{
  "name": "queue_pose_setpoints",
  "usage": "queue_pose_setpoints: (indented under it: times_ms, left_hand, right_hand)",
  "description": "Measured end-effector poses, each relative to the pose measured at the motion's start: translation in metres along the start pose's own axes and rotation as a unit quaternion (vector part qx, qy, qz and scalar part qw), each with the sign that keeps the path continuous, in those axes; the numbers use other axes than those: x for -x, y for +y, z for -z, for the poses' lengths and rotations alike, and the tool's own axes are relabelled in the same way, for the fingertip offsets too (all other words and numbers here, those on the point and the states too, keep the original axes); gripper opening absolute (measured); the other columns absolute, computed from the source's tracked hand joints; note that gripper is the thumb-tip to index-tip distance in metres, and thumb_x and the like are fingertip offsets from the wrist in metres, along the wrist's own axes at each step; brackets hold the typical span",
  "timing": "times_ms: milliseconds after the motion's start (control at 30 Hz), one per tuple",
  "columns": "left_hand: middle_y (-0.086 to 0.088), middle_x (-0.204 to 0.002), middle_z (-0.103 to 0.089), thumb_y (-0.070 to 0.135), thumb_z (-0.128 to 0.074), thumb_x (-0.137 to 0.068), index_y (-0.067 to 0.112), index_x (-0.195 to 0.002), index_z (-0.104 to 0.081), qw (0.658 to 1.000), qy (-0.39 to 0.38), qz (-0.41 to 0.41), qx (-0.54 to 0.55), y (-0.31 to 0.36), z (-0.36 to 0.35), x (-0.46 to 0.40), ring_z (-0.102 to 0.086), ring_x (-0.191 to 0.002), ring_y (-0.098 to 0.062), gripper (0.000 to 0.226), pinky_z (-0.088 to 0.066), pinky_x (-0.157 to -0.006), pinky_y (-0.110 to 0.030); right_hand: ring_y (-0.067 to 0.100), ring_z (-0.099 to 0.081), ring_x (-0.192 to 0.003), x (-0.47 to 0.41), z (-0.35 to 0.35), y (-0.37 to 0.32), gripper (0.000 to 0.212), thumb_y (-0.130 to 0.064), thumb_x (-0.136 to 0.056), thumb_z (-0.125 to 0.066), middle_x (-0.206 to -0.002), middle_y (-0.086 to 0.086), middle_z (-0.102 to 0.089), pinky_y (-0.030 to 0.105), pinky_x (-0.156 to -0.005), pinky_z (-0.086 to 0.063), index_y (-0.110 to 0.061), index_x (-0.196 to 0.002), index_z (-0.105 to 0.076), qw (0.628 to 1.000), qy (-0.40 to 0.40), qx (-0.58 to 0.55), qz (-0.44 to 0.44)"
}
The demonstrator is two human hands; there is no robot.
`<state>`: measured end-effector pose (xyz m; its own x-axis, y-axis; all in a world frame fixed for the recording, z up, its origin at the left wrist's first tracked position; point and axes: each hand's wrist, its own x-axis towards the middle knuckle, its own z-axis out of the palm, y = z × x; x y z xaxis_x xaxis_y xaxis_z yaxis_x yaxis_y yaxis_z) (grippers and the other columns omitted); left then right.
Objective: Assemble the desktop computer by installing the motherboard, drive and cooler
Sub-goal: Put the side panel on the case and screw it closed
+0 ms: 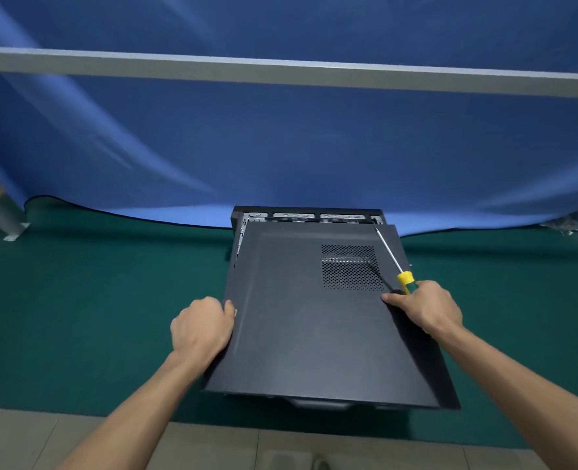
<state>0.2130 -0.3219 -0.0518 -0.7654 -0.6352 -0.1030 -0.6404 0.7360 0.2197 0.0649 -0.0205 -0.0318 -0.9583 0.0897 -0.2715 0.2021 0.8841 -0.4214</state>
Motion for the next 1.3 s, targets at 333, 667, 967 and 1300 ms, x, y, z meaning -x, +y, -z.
queue_pose_setpoints:
  times_ms: [333, 667, 967, 1300]
  left_hand:
    - [-0.007, -0.081, -0.061, 0.032, -0.032, -0.095, 0.012, -0.063, -0.044, 0.996, -0.016, -0.028, -0.083, 0.013, -0.006, -0.018, -0.047, -0.068, -0.027, 0.04, -0.035, -0.062, -0.029]
    - [0.0, -0.055, -0.048, 0.036, -0.025, -0.101, 0.012, -0.054, -0.043, 0.996, 0.034, -0.027, -0.075, -0.007, -0.01, -0.009, -0.046, -0.053, -0.024, 0.056, -0.033, -0.053, -0.03]
    - [-0.003, -0.07, -0.058, 0.028, -0.038, -0.095, 0.016, -0.054, -0.034, 0.991, -0.002, -0.047, -0.125, -0.001, -0.007, -0.016, -0.055, -0.065, -0.027, 0.042, -0.036, -0.057, -0.027]
    - [-0.005, -0.102, -0.061, 0.027, -0.043, -0.092, 0.012, -0.091, -0.053, 0.988, 0.089, -0.094, -0.089, 0.02, -0.002, -0.034, -0.058, -0.089, -0.025, 0.018, -0.042, -0.06, -0.033]
  right_hand:
    - [0.032, -0.057, -0.08, -0.024, -0.001, 0.0, 0.047, -0.059, -0.086, -0.054, -0.089, 0.01, -0.057, 0.031, -0.062, -0.04, -0.02, -0.062, -0.045, 0.989, -0.02, 0.122, 0.085]
    - [0.029, -0.057, -0.075, -0.023, -0.011, 0.007, 0.051, -0.064, -0.086, -0.047, -0.082, 0.007, -0.055, 0.031, -0.06, -0.04, -0.016, -0.075, -0.059, 0.981, -0.011, 0.136, 0.135]
    - [0.029, -0.058, -0.079, -0.023, 0.0, -0.008, 0.049, -0.062, -0.089, -0.046, -0.088, 0.007, -0.059, 0.03, -0.062, -0.041, -0.015, -0.074, -0.049, 0.968, -0.041, 0.208, 0.134]
    - [0.024, -0.051, -0.078, -0.029, 0.005, -0.018, 0.025, -0.038, -0.096, -0.043, -0.092, 0.0, -0.063, 0.029, -0.059, -0.037, -0.017, -0.09, -0.054, 0.94, 0.074, 0.255, 0.216]
